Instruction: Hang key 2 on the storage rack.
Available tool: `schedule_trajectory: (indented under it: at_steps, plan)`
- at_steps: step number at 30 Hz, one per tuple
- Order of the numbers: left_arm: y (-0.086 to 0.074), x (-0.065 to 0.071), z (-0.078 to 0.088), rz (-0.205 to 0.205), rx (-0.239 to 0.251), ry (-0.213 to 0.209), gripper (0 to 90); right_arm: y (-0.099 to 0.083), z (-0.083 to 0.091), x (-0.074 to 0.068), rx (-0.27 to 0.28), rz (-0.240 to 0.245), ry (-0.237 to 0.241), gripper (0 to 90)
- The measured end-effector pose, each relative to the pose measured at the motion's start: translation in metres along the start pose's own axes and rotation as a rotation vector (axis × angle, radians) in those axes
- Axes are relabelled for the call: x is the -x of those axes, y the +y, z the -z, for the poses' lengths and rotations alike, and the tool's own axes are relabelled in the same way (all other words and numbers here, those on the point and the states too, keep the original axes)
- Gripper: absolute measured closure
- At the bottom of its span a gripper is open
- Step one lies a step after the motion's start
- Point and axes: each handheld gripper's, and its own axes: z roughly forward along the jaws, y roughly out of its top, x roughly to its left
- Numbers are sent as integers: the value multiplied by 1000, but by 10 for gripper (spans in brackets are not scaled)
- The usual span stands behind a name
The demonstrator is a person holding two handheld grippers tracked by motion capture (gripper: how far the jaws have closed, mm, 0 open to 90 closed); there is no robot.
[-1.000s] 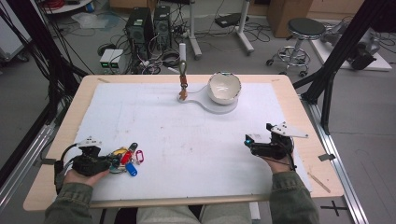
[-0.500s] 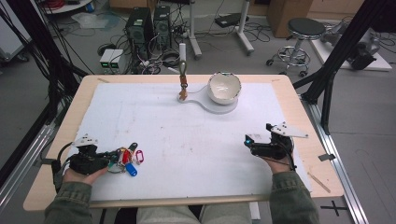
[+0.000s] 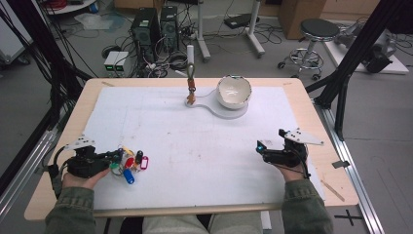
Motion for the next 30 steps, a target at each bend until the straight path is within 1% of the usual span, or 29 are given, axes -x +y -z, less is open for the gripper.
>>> schedule_trajectory:
  at_steps: [1, 3, 4, 7, 13, 15, 21, 24, 26, 30]
  plan:
    - [2, 1, 1, 2, 13, -5, 846, 0, 0, 0, 2, 1, 1, 17]
    - [5, 2, 3, -6, 35, -18, 846, 0, 1, 1, 3, -2, 0, 17]
    - [7, 3, 4, -18, 37, -14, 846, 0, 2, 1, 2, -7, -1, 17]
    - [10, 4, 5, -32, 48, -5, 846, -1, 2, 1, 5, -9, -2, 17]
    - [19, 7, 8, -34, 75, -2, 846, -1, 2, 1, 7, -4, 2, 17]
    - [24, 7, 10, -46, 82, -2, 846, -1, 2, 1, 5, -7, 0, 17]
    - [39, 11, 13, -81, 83, 7, 846, -1, 2, 1, 6, -6, -3, 17]
    - [46, 12, 14, -91, 89, 8, 846, -1, 3, 1, 5, -14, -2, 17]
    - [50, 13, 14, -100, 87, 9, 846, -1, 3, 2, 9, -10, -3, 17]
    - [57, 15, 12, -113, 88, 2, 846, -1, 4, 1, 10, -17, -4, 17]
